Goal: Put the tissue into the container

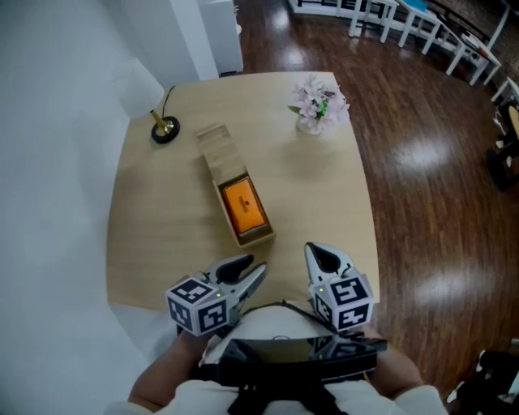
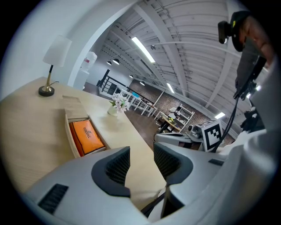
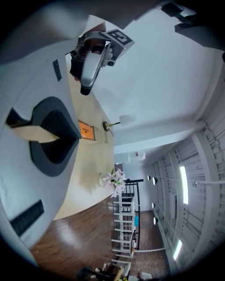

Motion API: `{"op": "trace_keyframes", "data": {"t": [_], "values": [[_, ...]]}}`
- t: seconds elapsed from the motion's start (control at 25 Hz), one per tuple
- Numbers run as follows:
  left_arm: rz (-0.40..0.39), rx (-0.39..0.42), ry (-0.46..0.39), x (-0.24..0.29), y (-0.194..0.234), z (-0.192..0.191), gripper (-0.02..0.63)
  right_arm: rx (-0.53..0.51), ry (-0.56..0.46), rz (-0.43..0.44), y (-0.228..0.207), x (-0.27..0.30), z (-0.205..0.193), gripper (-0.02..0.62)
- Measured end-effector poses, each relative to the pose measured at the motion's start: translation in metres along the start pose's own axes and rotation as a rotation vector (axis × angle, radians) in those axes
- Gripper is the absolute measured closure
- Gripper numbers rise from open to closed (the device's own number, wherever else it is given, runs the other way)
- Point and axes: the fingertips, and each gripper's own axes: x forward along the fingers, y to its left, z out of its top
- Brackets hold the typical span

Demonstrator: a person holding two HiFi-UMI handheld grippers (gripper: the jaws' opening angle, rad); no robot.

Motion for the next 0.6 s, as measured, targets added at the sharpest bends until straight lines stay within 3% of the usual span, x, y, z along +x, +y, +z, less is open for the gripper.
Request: {"op": "trace_keyframes", "data": {"t": [0.6], "values": [[-0.002, -0.001, 0.006, 0.0004, -0.0027, -0.0026, 0.436, -0.070, 0.026, 0.036, 0.0080, 0.0017, -0.0087, 0.592]]}}
